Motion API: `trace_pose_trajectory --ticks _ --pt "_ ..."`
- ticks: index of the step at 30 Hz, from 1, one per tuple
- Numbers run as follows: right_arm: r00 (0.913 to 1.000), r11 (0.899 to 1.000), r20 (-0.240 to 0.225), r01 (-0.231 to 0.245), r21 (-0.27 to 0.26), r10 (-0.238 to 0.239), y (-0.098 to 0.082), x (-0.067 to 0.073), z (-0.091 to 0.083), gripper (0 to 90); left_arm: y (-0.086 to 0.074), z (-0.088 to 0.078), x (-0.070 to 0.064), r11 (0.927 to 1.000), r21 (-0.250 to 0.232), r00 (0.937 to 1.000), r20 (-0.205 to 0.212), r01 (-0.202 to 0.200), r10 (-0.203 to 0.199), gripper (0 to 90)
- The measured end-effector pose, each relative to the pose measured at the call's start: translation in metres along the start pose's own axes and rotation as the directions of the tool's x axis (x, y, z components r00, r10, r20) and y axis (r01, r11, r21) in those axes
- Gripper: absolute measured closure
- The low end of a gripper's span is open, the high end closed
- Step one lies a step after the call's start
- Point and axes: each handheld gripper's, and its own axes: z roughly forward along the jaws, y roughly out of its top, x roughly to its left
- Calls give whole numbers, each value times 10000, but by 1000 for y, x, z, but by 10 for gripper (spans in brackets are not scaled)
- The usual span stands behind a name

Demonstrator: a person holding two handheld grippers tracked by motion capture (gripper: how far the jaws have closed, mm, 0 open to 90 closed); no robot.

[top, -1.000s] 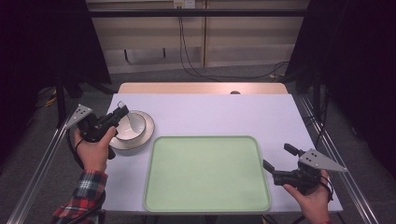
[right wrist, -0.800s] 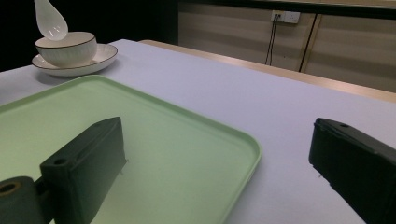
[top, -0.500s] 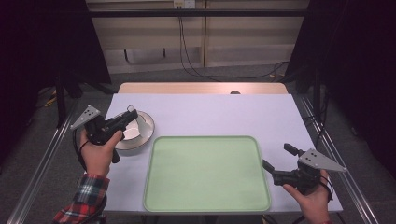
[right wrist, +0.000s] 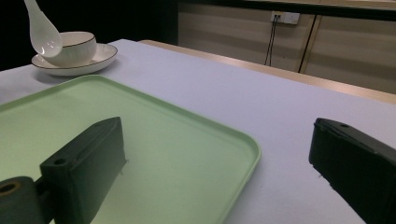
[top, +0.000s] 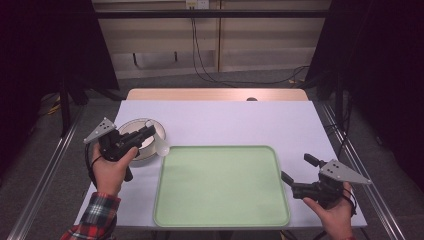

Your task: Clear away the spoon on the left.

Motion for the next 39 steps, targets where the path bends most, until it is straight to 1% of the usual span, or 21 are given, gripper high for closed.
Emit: trace_pose_trajectory --ticks 2,3,5,7,8,9,11,13,14,15,18,19,23,25,26,27,31,34,35,38,39 --pt "10000 10000 -11 -2 20 2 0 0 0 32 -1 1 -2 10000 84 10000 23 -49 49 855" --pt "10000 10000 5 -12 9 12 0 0 0 31 -2 2 -5 10000 34 9998 192 81 -81 855" --pt "10000 10000 15 7 20 -7 0 0 0 31 -2 2 -6 9999 111 9997 229 4 -7 855" --pt "10000 10000 -21 -11 42 11 0 0 0 31 -3 3 -9 9998 187 9996 271 79 -84 855" --pt "10000 10000 -42 6 26 -6 0 0 0 31 -3 3 -9 9998 208 9991 421 31 -40 855" --pt "10000 10000 -44 -8 26 8 0 1 0 31 -4 3 -11 9997 244 9994 337 46 -54 855" --pt "10000 10000 -38 31 1 -31 0 0 0 31 -5 3 -13 9995 308 9991 408 51 -64 855" --pt "10000 10000 -37 26 3 -26 0 0 0 31 -6 4 -14 9993 361 9980 628 -31 9 855" --pt "10000 10000 -55 32 9 -32 0 0 0 32 -6 4 -16 9991 414 9986 532 -16 -7 855" --pt "10000 10000 -40 26 7 -26 0 0 1 31 -8 4 -17 9991 423 9971 758 -5 -27 855" --pt "10000 10000 -49 27 14 -27 0 0 0 31 -9 4 -19 9987 500 9971 756 3 -41 855" --pt "10000 10000 -45 37 12 -37 0 0 1 31 -10 5 -20 9989 471 9968 794 68 -106 855" --pt "9999 10000 -62 79 29 -78 0 0 1 31 -12 5 -24 9980 633 9957 925 38 -96 855" --pt "9999 9999 -67 94 34 -94 0 0 1 31 -14 5 -26 9982 591 9927 1189 116 -185 855" --pt "10000 10000 -43 89 40 -89 0 0 1 31 -15 5 -27 9979 643 9935 1128 103 -176 855" --pt "9999 9999 -60 96 36 -96 0 0 1 31 -17 5 -29 9974 719 9920 1247 101 -190 855" --pt "9999 9999 -48 91 58 -90 0 0 1 31 -19 5 -32 9973 733 9895 1436 84 -189 855" --pt "9999 9999 -50 102 59 -102 0 1 1 31 -20 4 -33 9965 828 9905 1364 68 -181 855" --pt "9999 9999 -94 108 54 -107 0 1 1 31 -21 4 -34 9968 793 9876 1552 112 -235 855" --pt "9999 9999 -70 91 50 -90 0 1 1 31 -22 3 -36 9963 850 9883 1509 86 -214 854" --pt "9999 9999 -36 101 62 -101 0 1 1 31 -23 3 -36 9964 839 9863 1634 92 -229 855"
